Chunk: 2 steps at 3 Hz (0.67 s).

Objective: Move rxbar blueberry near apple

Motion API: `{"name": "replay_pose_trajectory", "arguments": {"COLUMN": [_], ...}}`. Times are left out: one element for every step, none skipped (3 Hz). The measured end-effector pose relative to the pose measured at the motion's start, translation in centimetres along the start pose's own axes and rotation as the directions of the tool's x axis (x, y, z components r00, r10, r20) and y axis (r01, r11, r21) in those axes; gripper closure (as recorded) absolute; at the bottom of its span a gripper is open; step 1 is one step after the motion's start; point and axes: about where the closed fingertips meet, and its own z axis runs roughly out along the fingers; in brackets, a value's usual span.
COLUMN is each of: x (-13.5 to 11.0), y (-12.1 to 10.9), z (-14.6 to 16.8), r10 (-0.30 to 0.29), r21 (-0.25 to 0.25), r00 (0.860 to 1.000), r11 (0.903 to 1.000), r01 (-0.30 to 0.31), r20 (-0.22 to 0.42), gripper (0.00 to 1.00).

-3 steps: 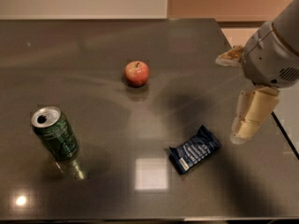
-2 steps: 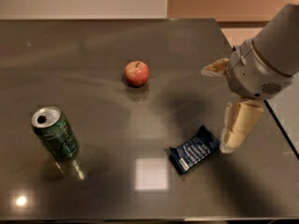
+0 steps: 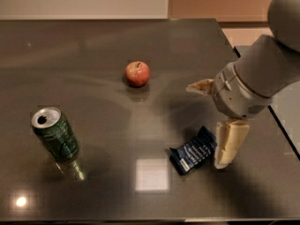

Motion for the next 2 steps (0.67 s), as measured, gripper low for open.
{"name": "replay_pose_trajectory", "arguments": {"x": [0.0,0.4], "y": [0.9,1.6], "z": [1.4,2.6], "r10": [-0.083,-0.138], "r21": [-0.033,-0.067], "r00": [0.996,0.99], "r11": [0.996,0.9884], "r01": [0.083,0.136], "r20": [-0.009,-0.021], "gripper": [0.0,0.0]}}
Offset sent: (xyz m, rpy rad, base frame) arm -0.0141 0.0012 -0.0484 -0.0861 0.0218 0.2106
